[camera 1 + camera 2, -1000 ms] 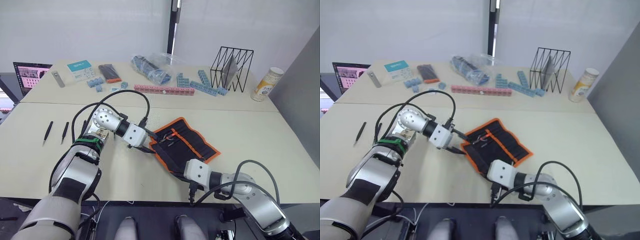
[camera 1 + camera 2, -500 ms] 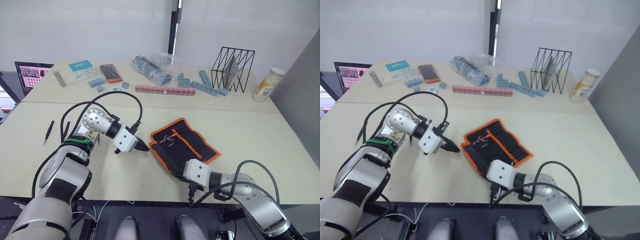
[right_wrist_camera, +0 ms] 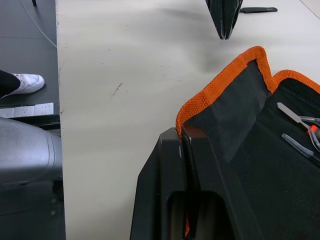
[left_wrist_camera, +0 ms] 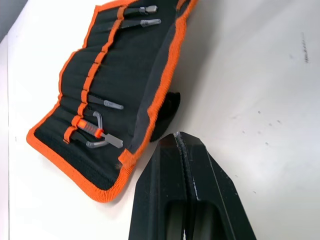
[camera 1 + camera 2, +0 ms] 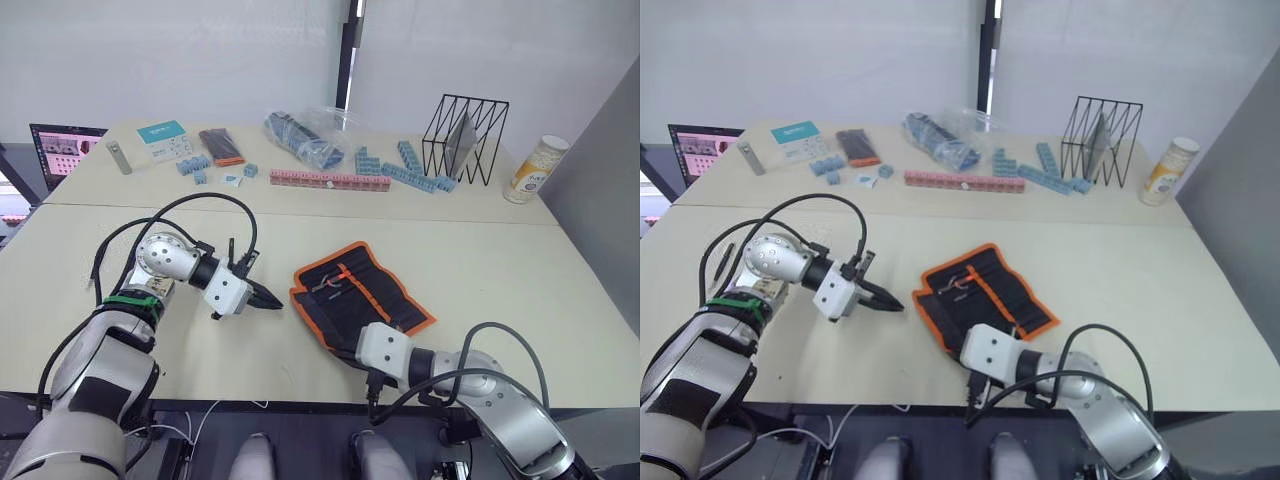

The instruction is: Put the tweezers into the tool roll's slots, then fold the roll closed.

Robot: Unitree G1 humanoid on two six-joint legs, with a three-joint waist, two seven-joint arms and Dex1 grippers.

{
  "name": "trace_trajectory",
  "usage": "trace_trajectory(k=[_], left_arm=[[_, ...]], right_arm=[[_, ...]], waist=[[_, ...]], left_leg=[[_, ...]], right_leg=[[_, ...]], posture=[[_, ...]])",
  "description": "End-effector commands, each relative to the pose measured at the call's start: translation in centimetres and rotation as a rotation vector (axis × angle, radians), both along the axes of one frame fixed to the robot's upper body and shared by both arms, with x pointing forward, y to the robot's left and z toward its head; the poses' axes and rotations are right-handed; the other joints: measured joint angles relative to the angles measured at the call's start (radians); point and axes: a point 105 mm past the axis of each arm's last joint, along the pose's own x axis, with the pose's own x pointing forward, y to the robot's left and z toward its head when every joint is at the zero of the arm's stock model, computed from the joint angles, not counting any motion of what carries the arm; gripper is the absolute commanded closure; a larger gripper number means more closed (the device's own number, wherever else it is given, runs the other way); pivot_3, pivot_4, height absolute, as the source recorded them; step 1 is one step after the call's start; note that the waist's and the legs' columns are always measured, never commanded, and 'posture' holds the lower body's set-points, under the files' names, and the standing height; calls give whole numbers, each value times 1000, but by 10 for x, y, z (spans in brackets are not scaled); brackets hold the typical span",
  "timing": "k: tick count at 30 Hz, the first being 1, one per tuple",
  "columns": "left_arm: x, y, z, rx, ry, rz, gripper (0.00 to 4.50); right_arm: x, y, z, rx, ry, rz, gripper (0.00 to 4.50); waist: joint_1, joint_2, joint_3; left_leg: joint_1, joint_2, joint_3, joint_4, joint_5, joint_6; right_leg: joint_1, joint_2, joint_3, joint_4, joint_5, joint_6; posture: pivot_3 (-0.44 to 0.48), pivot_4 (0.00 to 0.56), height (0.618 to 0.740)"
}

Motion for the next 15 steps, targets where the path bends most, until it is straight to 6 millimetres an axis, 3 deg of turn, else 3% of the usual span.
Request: trace_trajectory(k=[1, 3, 12, 15], left_arm=[[-3, 0, -2, 11, -22, -24, 4462], [-3, -1, -5, 13, -20, -24, 4462], [0, -2, -4, -11, -11, -2, 4500], [2, 2, -1, -8, -1, 18, 4500]], right_arm=[[-5, 5, 10, 18, -20, 22, 4500], [-3, 3, 11, 19, -26, 10, 4500], [-3, -4, 10, 18, -7, -7, 1558], [3, -15, 22, 96, 43, -64, 1558]], waist=[[0, 0, 0], [1, 0, 0], [2, 0, 0], [3, 0, 0]], left_leg=[[0, 0, 0, 0, 0, 0], [0, 0, 0, 0, 0, 0], [0, 0, 0, 0, 0, 0], [0, 0, 0, 1, 0, 0]], right_leg=[[0, 0, 0, 0, 0, 0], [0, 0, 0, 0, 0, 0], [0, 0, 0, 0, 0, 0], [0, 0, 0, 0, 0, 0]], posture=[[0, 150, 738], [0, 150, 738], [0, 150, 738], [0, 150, 738]])
